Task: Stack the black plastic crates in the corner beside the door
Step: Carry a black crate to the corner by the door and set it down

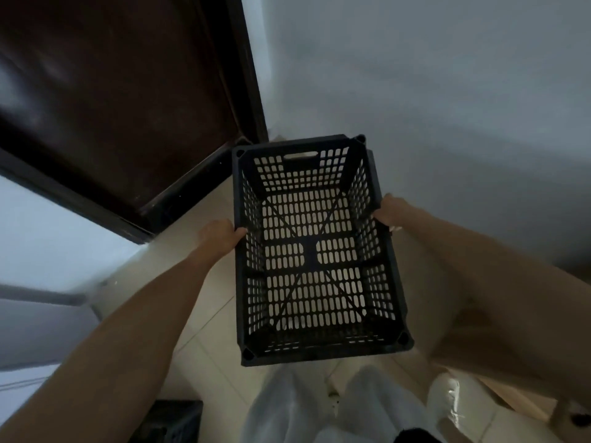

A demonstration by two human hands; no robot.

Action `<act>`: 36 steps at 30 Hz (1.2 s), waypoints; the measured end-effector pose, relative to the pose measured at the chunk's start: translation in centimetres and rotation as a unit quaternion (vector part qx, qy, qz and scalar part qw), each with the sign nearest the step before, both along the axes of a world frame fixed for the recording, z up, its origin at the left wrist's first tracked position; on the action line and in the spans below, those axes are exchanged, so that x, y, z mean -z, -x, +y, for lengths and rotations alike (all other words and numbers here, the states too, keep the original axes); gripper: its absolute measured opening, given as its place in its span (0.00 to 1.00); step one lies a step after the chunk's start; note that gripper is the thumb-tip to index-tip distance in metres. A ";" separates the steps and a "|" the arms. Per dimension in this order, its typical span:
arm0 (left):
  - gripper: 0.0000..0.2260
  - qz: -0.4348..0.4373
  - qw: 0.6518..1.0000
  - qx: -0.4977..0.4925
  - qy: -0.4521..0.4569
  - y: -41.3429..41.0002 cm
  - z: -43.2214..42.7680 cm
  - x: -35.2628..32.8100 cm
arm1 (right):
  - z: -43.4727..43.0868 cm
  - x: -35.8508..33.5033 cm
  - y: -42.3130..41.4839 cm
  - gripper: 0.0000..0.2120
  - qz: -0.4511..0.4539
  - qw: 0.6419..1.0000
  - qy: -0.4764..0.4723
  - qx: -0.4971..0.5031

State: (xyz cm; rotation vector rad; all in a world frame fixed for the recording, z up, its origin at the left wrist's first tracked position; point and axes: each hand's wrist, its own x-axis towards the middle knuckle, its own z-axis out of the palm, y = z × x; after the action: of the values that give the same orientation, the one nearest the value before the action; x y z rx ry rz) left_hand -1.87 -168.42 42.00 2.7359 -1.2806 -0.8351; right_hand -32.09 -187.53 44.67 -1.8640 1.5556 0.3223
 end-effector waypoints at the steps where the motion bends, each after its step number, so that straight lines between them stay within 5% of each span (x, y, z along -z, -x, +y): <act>1: 0.18 0.009 1.000 0.007 0.003 -0.6 -2.1 0.3 | -1.8 0.4 -0.5 0.20 0.005 1.000 0.002 0.008; 9: 0.18 -0.001 0.999 0.046 -0.025 -2.9 -15.1 3.7 | -14.9 5.4 -2.7 0.21 0.046 0.999 -0.006 0.026; 19: 0.15 0.013 0.993 -0.048 -0.103 -1.8 -26.0 11.0 | -31.2 11.9 -6.5 0.26 0.059 0.995 -0.040 -0.070; 36: 0.17 0.128 0.961 -0.186 -0.160 -5.9 -35.5 34.0 | -46.4 32.1 -19.0 0.28 0.066 0.988 -0.098 -0.099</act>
State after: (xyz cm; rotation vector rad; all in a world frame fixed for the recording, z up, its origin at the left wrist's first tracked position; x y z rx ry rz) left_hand 4.03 -203.91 7.98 2.8297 -0.6007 -1.3899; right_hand -13.14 -233.96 12.55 -1.8750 1.3681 0.6769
